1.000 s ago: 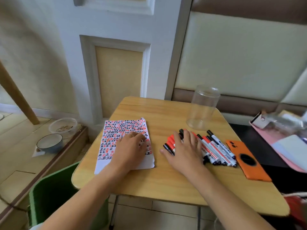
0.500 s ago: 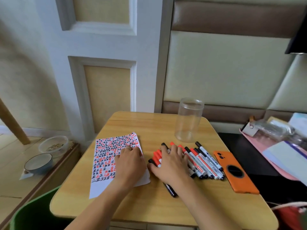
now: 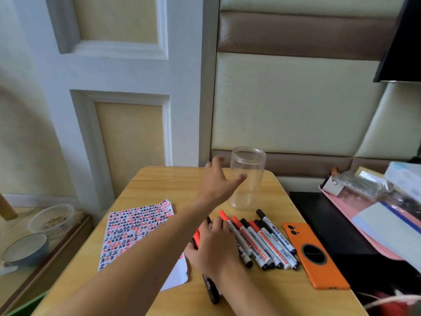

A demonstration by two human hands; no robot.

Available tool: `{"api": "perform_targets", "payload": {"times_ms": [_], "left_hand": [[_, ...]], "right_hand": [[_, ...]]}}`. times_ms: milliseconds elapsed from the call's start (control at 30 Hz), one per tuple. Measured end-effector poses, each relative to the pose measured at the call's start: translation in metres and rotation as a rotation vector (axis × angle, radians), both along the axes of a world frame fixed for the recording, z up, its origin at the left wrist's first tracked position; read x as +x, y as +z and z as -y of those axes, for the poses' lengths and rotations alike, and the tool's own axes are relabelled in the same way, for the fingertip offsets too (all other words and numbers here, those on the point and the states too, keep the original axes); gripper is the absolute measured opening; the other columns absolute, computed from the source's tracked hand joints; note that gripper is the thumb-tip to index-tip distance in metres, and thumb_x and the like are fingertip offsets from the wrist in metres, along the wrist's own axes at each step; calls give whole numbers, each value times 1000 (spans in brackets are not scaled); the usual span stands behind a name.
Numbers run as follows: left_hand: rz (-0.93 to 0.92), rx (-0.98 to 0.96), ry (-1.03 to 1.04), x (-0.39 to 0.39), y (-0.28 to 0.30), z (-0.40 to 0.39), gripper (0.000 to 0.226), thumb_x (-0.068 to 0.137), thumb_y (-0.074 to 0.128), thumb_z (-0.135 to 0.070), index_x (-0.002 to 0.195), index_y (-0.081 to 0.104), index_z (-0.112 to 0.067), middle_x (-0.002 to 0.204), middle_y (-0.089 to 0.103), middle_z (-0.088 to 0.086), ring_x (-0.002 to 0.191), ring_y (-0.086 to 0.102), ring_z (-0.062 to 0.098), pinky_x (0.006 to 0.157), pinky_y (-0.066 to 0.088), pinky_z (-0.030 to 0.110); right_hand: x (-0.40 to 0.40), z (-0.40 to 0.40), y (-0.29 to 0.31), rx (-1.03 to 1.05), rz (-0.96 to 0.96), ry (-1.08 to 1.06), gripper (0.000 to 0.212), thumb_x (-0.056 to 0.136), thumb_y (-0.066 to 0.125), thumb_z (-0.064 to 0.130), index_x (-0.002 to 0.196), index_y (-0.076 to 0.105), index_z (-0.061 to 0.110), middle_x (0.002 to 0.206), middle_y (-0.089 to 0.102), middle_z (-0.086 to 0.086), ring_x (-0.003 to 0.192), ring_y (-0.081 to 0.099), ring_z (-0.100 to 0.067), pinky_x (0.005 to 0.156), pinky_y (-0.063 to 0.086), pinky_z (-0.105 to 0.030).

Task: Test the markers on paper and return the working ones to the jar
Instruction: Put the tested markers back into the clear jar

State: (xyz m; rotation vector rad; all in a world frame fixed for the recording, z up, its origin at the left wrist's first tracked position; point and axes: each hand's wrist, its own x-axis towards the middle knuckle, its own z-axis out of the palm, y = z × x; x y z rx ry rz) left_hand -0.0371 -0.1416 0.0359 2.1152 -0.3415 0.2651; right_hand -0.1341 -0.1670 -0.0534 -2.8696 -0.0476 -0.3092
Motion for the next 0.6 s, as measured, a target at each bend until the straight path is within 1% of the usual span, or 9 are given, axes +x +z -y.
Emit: {"api": "perform_targets", "payload": {"times_ms": [67,133,200,233,300,400,433,500,600], "left_hand": [[-79,-1,-43,11,13,15,111,75,82,-59,158,21,-15,158,30,14,142,39,28,112,38,38],[-138,-19,-97,20,19,26,122,70,87,-56,161,12,-24,160,23,17,144,37,32,113,37,41],[-130,-16,-116,28,19,32,117,68,91,-50,157,18,-33,154,32,16,138,44,33,109,41,40],[-107,-9,-110,32,17,34,109,67,92,-48,153,25,-33,149,40,14,133,48,32,105,45,39],[-71,-17,-85,38,13,36,89,68,92,-44,138,39,-30,134,54,9,121,56,28,93,53,36],[-21,-65,-70,38,14,32,77,68,92,-40,125,44,-27,125,57,5,110,58,24,80,50,30],[5,-87,-67,38,16,28,78,68,92,-39,127,43,-27,125,56,5,110,58,24,80,50,30],[52,-130,-59,36,22,13,88,68,91,-40,136,37,-27,131,53,7,117,55,25,91,51,33],[104,-148,-34,25,28,-25,112,67,92,-42,152,22,-23,146,44,12,130,46,26,109,41,36]], "right_hand": [[1,2,-1,-2,57,22,43,56,68,48,85,62,17,78,57,-6,69,60,-26,49,46,-28],[1,4,2,12,36,46,43,66,69,48,94,61,16,89,59,-8,81,61,-28,59,45,-28],[2,4,5,18,-5,43,46,82,63,47,112,55,13,111,56,-12,104,56,-31,76,45,-32],[2,4,8,17,-29,40,46,87,61,46,117,52,12,117,53,-13,110,52,-32,80,44,-32],[0,2,12,14,-62,36,47,90,60,44,120,50,11,121,50,-14,113,49,-32,79,40,-32],[-2,0,19,21,-102,26,44,87,61,42,116,45,12,119,49,-14,106,49,-31,74,35,-32],[-1,0,20,23,-127,22,42,87,61,41,112,42,13,119,49,-15,103,48,-30,74,35,-32],[1,1,23,36,-185,23,42,86,61,41,110,39,13,121,48,-15,104,47,-31,75,37,-33],[2,1,29,15,-258,17,57,87,60,47,128,41,11,127,46,-17,113,48,-34,78,39,-36]]}}
